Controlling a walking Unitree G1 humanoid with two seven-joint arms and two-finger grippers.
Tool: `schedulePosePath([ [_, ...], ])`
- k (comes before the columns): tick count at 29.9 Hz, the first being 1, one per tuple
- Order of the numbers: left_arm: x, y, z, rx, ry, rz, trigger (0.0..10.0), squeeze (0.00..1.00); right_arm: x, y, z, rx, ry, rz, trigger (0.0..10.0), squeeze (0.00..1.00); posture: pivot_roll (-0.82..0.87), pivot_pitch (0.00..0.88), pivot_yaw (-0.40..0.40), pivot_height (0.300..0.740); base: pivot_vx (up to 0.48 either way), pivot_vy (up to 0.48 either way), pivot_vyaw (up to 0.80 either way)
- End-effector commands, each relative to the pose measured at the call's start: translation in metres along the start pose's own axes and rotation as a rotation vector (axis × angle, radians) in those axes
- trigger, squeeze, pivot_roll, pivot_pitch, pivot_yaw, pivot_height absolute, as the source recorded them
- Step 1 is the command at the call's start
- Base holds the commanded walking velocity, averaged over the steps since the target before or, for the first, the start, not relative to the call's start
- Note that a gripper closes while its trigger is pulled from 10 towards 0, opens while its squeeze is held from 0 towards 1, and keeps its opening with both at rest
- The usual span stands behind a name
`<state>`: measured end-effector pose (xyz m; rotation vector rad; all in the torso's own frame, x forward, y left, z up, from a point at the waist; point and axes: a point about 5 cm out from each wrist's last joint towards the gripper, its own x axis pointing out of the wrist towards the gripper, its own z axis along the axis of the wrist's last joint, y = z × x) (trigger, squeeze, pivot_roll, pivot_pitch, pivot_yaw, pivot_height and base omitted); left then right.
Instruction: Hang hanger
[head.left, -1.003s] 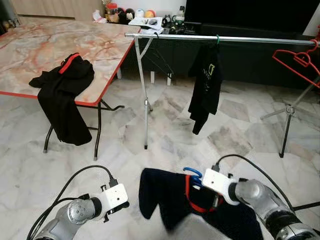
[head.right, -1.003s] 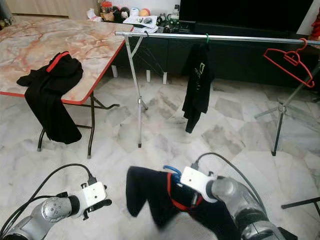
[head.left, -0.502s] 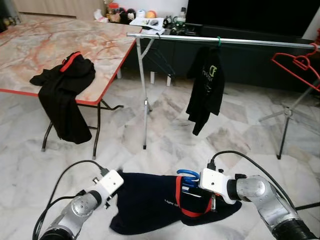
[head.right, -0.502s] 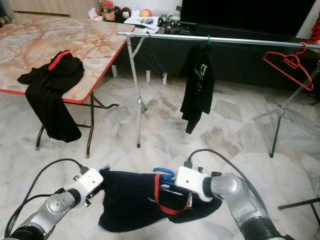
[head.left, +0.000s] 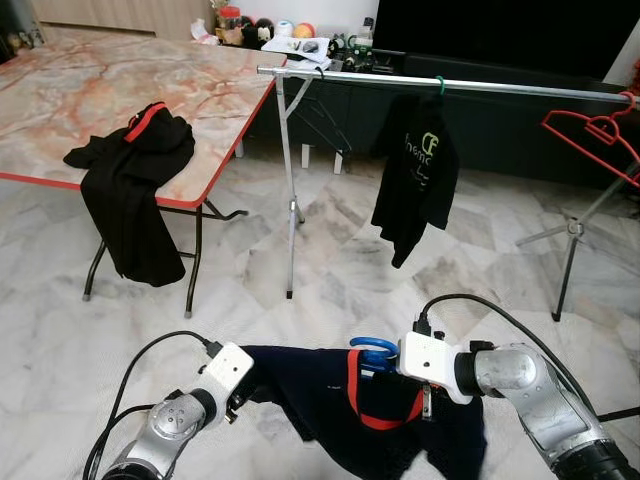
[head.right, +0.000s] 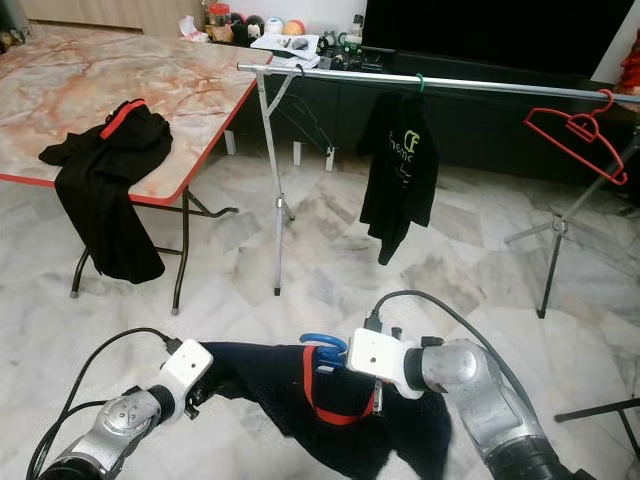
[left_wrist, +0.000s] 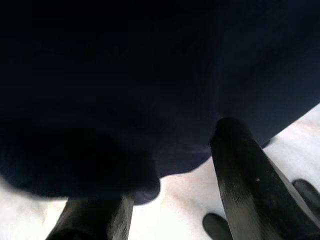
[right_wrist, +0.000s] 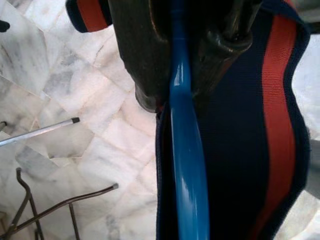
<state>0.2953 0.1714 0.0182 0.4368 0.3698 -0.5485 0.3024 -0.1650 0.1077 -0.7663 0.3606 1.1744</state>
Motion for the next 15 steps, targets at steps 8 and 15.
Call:
schedulePosePath([
  [8, -0.0011, 0.0015, -0.0063, 0.028, 0.040, 0.000, 0.0, 0.00, -0.0100, -0.0065, 0.0122, -0.031, -0.047, -0.024, 0.0, 0.00, -0.01, 0.077, -0.040, 0.740, 0.000, 0.000, 0.00],
  [15, -0.0010, 0.0014, -0.0054, 0.028, 0.024, 0.008, 0.0, 0.00, -0.0082, -0.0057, 0.0152, -0.023, -0.063, -0.025, 0.0, 0.00, -0.01, 0.062, -0.037, 0.740, 0.000, 0.000, 0.00],
])
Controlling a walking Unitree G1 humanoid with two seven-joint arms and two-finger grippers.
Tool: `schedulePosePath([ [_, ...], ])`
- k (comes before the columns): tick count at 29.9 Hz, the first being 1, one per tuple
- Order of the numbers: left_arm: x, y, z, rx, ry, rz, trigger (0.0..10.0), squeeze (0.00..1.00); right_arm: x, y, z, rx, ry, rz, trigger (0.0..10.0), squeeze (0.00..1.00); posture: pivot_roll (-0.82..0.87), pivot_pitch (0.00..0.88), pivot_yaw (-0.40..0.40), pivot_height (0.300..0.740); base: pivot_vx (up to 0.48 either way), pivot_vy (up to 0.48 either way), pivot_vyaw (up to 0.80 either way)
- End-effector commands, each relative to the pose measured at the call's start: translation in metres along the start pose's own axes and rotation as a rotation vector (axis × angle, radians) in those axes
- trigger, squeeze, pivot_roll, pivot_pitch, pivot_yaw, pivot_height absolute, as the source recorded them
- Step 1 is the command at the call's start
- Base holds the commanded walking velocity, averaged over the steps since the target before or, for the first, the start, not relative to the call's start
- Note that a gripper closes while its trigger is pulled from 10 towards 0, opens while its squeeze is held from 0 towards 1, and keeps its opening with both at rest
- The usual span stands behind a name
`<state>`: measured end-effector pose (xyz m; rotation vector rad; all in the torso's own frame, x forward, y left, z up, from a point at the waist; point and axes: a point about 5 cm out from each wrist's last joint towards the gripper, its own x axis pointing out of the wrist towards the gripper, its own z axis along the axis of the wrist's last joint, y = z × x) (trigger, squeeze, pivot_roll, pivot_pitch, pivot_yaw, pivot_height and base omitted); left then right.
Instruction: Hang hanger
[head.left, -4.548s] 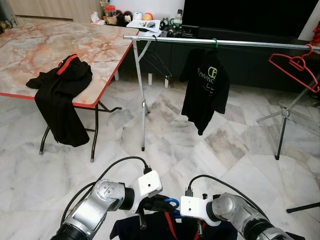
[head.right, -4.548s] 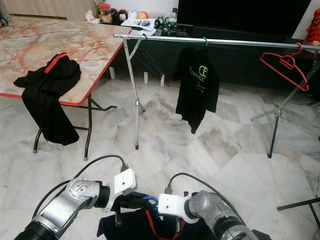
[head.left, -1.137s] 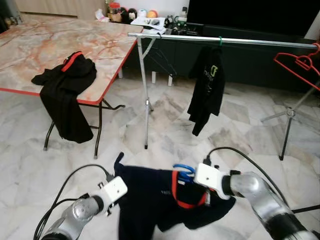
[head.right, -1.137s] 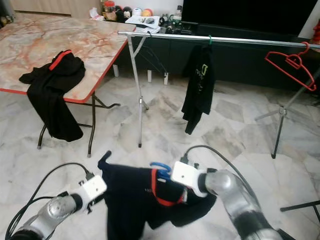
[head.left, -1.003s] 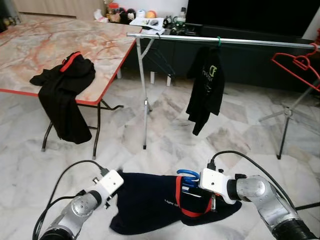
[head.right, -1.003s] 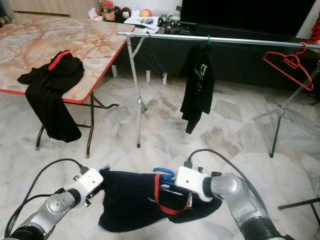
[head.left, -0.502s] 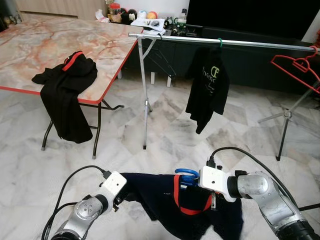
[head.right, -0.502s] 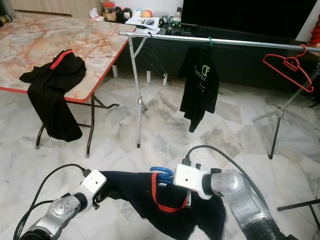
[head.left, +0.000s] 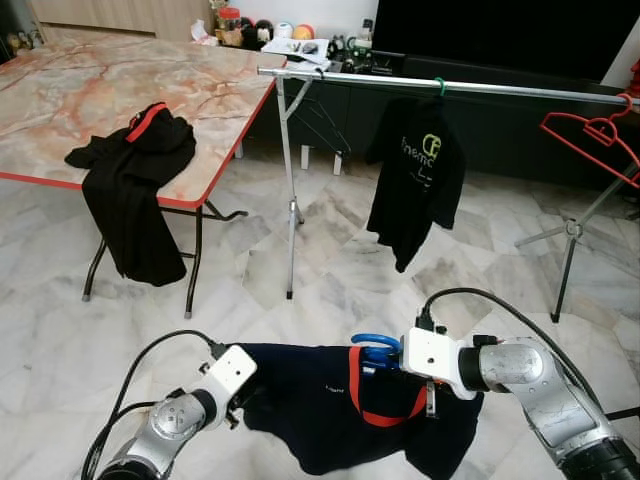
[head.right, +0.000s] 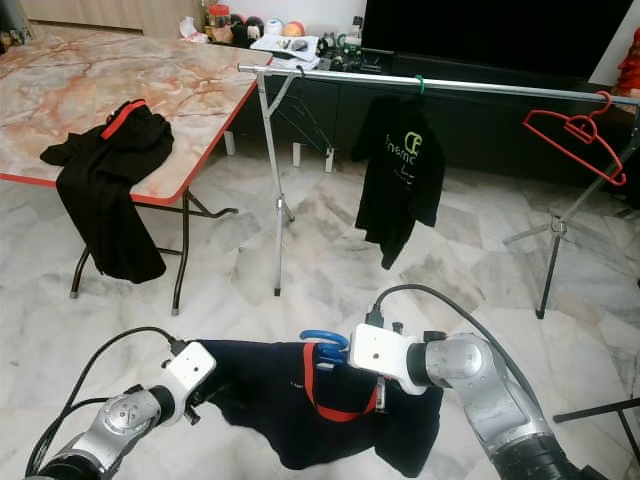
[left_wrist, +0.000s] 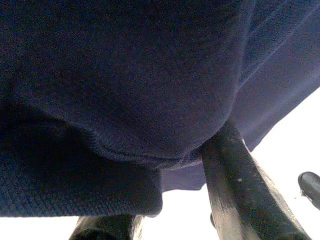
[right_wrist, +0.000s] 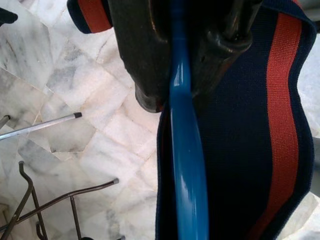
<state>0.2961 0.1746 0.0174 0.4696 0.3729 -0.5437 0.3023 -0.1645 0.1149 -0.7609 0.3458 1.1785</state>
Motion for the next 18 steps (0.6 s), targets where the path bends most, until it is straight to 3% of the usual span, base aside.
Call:
schedulePosePath([
  [1, -0.0005, -0.0013, -0.0031, -0.003, 0.010, 0.000, 0.0, 0.00, -0.0036, -0.0034, 0.0100, -0.019, -0.050, -0.023, 0.0, 0.00, -0.01, 0.062, -0.037, 0.740, 0.000, 0.000, 0.00],
  [18, 0.0000, -0.0014, -0.0028, 0.000, 0.006, 0.003, 0.0, 0.00, -0.0002, -0.0035, 0.0064, -0.003, -0.036, -0.034, 0.0, 0.00, 0.00, 0.059, -0.033, 0.740, 0.000, 0.000, 0.00],
])
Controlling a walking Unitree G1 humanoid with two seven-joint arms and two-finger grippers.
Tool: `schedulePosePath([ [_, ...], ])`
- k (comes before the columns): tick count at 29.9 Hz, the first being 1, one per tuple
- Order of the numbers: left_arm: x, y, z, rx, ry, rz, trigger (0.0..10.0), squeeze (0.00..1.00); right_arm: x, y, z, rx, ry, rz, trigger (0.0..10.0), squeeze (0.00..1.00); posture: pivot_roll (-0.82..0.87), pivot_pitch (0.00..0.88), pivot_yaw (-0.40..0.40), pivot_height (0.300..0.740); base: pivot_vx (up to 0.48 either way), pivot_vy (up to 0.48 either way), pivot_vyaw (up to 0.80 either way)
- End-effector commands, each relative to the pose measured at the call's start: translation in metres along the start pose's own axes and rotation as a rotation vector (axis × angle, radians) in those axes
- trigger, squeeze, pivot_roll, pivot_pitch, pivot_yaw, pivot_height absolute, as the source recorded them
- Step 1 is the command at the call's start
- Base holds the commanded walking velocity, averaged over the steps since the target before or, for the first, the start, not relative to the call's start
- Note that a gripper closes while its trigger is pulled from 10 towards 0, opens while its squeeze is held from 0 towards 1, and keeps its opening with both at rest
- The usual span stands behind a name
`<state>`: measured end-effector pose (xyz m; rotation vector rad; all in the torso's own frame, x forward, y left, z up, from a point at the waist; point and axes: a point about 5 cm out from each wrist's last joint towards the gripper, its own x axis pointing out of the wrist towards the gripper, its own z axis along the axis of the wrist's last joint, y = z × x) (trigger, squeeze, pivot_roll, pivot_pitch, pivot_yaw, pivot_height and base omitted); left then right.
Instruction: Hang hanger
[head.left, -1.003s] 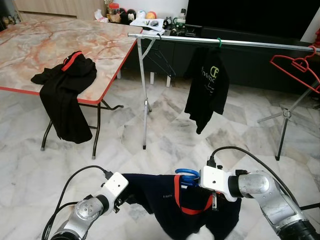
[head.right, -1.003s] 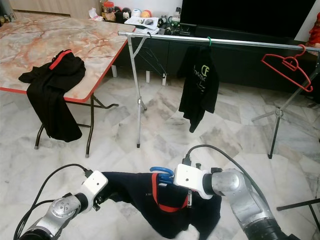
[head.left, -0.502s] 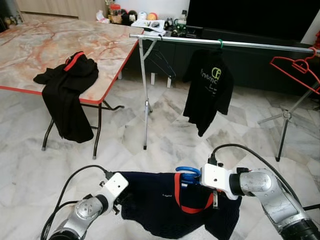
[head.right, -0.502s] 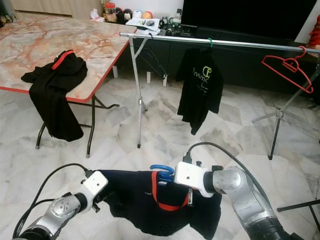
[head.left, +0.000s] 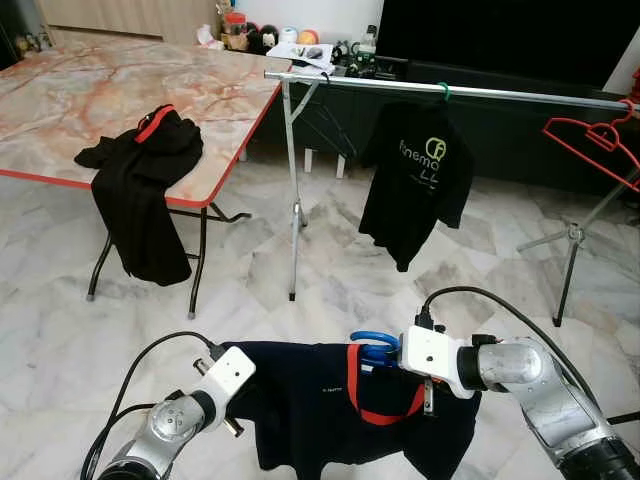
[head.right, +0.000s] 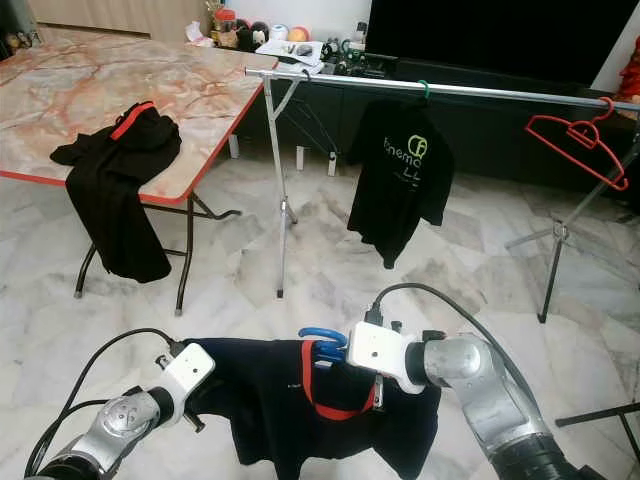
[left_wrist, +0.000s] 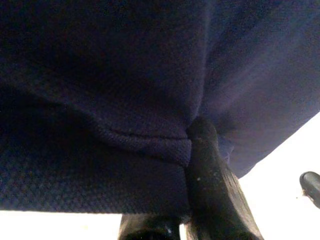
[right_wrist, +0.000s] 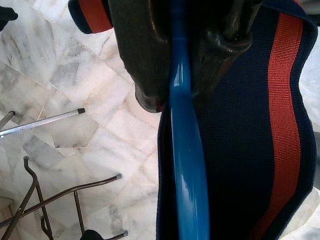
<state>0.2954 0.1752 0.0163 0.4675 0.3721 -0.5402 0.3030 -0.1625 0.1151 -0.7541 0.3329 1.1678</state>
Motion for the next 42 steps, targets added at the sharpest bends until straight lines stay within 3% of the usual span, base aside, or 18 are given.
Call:
schedulePosePath([
  [1, 0.000, -0.001, -0.001, 0.002, 0.008, 0.001, 0.0, 0.00, -0.001, -0.003, 0.005, -0.005, -0.025, -0.019, 0.0, 0.00, 0.00, 0.059, -0.033, 0.740, 0.000, 0.000, 0.00],
  [17, -0.005, 0.012, -0.010, -0.045, 0.058, 0.120, 0.0, 0.00, 0.000, 0.000, -0.009, 0.046, 0.019, -0.062, 0.0, 0.00, 0.00, 0.079, -0.029, 0.740, 0.000, 0.000, 0.00],
  [19, -0.010, 0.025, -0.018, -0.097, 0.113, 0.244, 0.0, 0.00, -0.002, 0.002, -0.021, 0.074, 0.079, -0.092, 0.0, 0.00, 0.00, 0.084, -0.028, 0.740, 0.000, 0.000, 0.00],
  [21, -0.012, 0.029, -0.021, -0.115, 0.130, 0.286, 0.0, 0.00, -0.003, 0.002, -0.025, 0.082, 0.102, -0.104, 0.0, 0.00, 0.00, 0.086, -0.027, 0.740, 0.000, 0.000, 0.00],
  [22, -0.019, 0.038, -0.029, -0.161, 0.178, 0.384, 0.0, 0.00, -0.005, 0.002, -0.035, 0.117, 0.151, -0.148, 0.0, 0.00, 0.00, 0.089, -0.027, 0.740, 0.000, 0.000, 0.00],
  [26, -0.026, 0.045, -0.038, -0.223, 0.229, 0.479, 0.0, 0.00, -0.008, 0.002, -0.046, 0.155, 0.206, -0.195, 0.0, 0.00, 0.00, 0.092, -0.024, 0.740, 0.000, 0.000, 0.00],
  [31, -0.047, 0.047, -0.072, -0.357, 0.449, 0.643, 0.0, 0.00, -0.014, 0.006, -0.065, 0.286, 0.273, -0.319, 0.0, 0.00, 0.00, 0.102, -0.017, 0.740, 0.000, 0.000, 0.00],
  [33, -0.048, 0.042, -0.077, -0.377, 0.487, 0.622, 0.0, 0.00, -0.014, 0.006, -0.067, 0.318, 0.271, -0.348, 0.0, 0.00, 0.00, 0.105, -0.015, 0.740, 0.000, 0.000, 0.00],
  [36, -0.041, 0.020, -0.081, -0.349, 0.537, 0.404, 0.0, 0.00, -0.011, 0.003, -0.063, 0.409, 0.197, -0.403, 0.0, 0.00, 0.00, 0.108, -0.012, 0.740, 0.000, 0.000, 0.00],
  [37, -0.040, 0.018, -0.081, -0.343, 0.539, 0.385, 0.0, 0.00, -0.011, 0.003, -0.062, 0.418, 0.189, -0.408, 0.0, 0.00, 0.00, 0.108, -0.012, 0.740, 0.000, 0.000, 0.00],
  [39, -0.036, 0.010, -0.078, -0.284, 0.530, 0.286, 0.0, 0.00, -0.010, -0.001, -0.059, 0.429, 0.162, -0.443, 0.0, 0.00, 0.00, 0.109, -0.012, 0.740, 0.000, 0.000, 0.00],
  [40, -0.029, 0.000, -0.073, -0.223, 0.498, 0.160, 0.0, 0.00, -0.009, -0.009, -0.051, 0.465, 0.085, -0.511, 0.0, 0.00, 0.00, 0.109, -0.012, 0.740, 0.000, 0.000, 0.00],
  [42, -0.027, -0.004, -0.070, -0.195, 0.479, 0.109, 0.0, 0.00, -0.008, -0.013, -0.047, 0.486, 0.040, -0.547, 0.0, 0.00, 0.00, 0.109, -0.012, 0.740, 0.000, 0.000, 0.00],
])
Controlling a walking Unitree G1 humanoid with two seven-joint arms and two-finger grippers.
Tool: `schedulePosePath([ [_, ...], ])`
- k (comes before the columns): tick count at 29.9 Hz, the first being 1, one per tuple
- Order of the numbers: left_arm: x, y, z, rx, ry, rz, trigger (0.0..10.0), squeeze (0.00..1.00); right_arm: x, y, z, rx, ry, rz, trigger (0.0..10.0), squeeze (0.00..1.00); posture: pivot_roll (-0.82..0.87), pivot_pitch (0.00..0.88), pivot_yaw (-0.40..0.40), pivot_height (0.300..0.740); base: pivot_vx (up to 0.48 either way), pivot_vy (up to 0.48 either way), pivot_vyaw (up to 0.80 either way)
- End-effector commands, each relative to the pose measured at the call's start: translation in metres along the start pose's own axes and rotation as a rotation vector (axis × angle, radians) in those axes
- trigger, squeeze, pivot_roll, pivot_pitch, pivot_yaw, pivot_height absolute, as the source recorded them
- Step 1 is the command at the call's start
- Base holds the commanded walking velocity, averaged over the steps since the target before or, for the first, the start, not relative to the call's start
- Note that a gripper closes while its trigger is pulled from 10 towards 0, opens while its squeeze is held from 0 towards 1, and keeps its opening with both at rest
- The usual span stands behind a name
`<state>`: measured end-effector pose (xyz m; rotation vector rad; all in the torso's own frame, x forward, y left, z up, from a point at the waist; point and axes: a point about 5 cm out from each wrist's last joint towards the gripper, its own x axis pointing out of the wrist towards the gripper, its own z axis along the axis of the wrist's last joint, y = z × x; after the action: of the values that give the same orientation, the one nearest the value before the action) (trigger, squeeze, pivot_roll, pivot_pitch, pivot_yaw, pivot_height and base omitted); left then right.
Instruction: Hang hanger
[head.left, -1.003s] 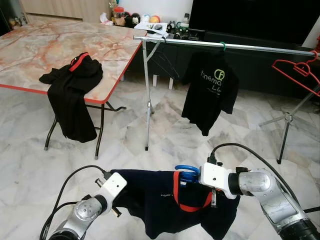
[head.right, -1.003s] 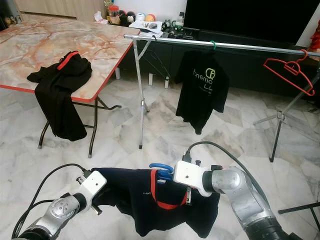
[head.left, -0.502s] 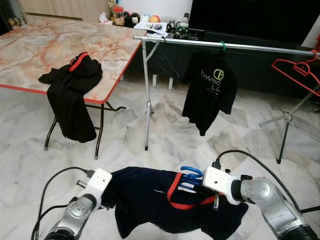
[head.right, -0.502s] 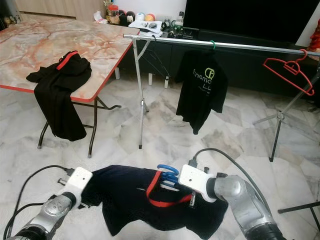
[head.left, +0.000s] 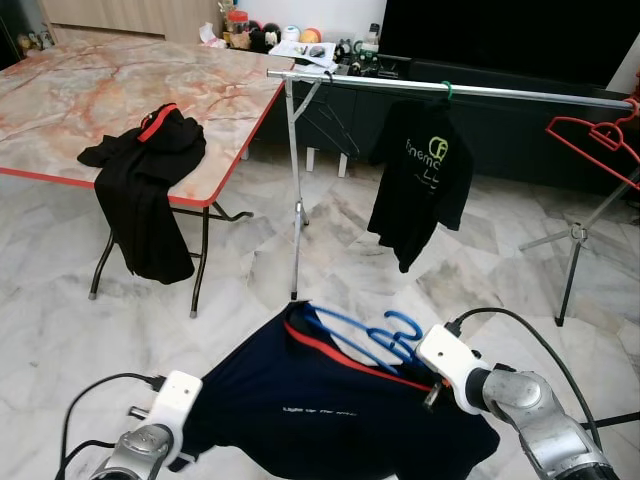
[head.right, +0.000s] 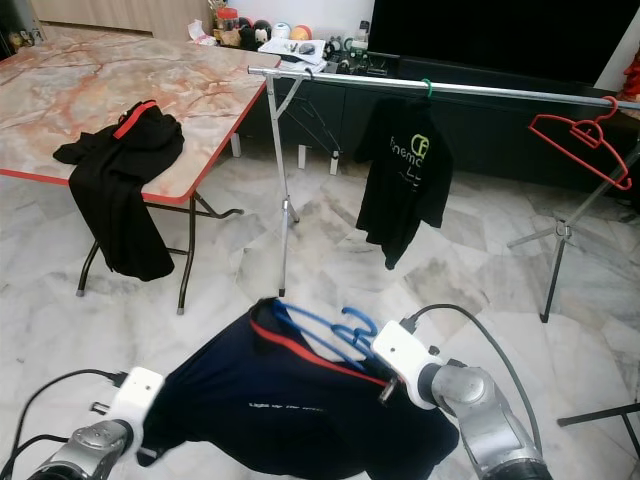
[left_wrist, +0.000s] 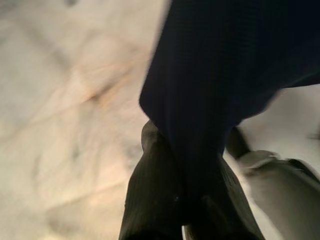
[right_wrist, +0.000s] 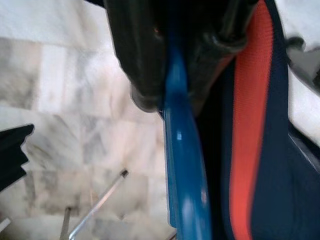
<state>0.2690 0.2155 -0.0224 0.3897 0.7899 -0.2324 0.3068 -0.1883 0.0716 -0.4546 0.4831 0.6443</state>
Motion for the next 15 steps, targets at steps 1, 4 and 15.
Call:
schedulePosePath([
  [1, -0.001, -0.010, -0.007, 0.103, 0.005, -0.098, 0.0, 0.00, -0.006, -0.023, 0.023, 0.146, -0.177, -0.154, 0.0, 0.00, 0.00, 0.108, -0.013, 0.740, 0.000, 0.000, 0.00],
  [4, 0.000, -0.015, 0.009, 0.121, -0.079, -0.149, 0.0, 0.00, -0.002, -0.017, 0.035, 0.270, -0.300, -0.121, 0.0, 0.00, 0.00, 0.107, -0.016, 0.740, 0.000, 0.000, 0.00],
  [15, -0.010, -0.024, 0.048, 0.278, -0.318, -0.364, 0.0, 0.00, 0.009, -0.001, 0.006, 0.188, -0.109, -0.107, 0.0, 0.00, 0.01, 0.105, -0.018, 0.740, 0.000, 0.000, 0.00],
])
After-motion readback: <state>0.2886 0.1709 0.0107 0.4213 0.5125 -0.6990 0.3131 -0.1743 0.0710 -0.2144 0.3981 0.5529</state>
